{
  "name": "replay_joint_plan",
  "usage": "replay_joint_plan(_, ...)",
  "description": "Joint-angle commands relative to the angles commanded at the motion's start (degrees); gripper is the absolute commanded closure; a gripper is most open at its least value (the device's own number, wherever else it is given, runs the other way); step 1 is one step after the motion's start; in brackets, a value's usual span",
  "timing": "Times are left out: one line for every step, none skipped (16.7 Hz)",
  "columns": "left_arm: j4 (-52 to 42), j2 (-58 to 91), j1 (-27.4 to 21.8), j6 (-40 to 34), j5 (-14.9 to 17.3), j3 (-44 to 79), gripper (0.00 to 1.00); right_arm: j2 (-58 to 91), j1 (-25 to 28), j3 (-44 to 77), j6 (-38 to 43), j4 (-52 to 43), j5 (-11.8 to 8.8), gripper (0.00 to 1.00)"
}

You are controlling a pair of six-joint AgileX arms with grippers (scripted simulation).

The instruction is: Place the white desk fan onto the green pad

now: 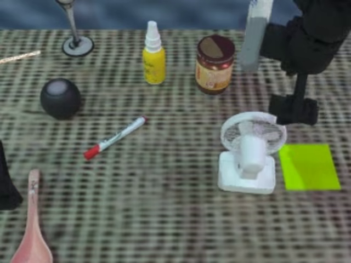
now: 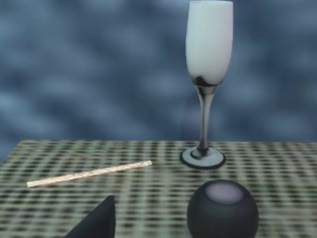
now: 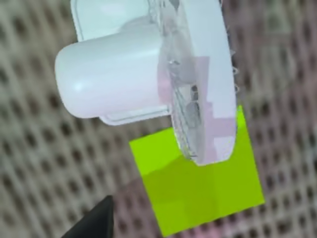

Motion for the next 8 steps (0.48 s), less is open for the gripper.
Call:
replay_joint_plan(0.0,0.0,0.0,0.0,0.0,0.0,0.0,3.7,0.9,3.7,-1.69,-2.43,-0.03,0.0)
replay_joint_plan(0.0,0.0,0.0,0.0,0.0,0.0,0.0,6.81,1.69,6.94,-3.16,-4.52,-0.07,0.0)
replay_joint_plan(0.0,0.0,0.0,0.0,0.0,0.0,0.0,9.33,2.36,9.63,-4.41,-6.25,-0.1,0.0)
replay_joint_plan(0.0,0.0,0.0,0.0,0.0,0.0,0.0,11.25,2.89,11.74,-5.4,-7.61,-0.14,0.0)
replay_joint_plan(0.0,0.0,0.0,0.0,0.0,0.0,0.0,12.61,3.28,13.24,-6.12,-8.58,-0.17,0.0)
replay_joint_plan(0.0,0.0,0.0,0.0,0.0,0.0,0.0,13.39,3.51,14.13,-6.56,-9.16,-0.18,0.0)
replay_joint_plan(0.0,0.0,0.0,0.0,0.0,0.0,0.0,13.65,3.59,14.43,-6.71,-9.36,-0.19,0.0)
replay_joint_plan(0.0,0.0,0.0,0.0,0.0,0.0,0.0,13.65,3.59,14.43,-6.71,-9.36,-0.19,0.0)
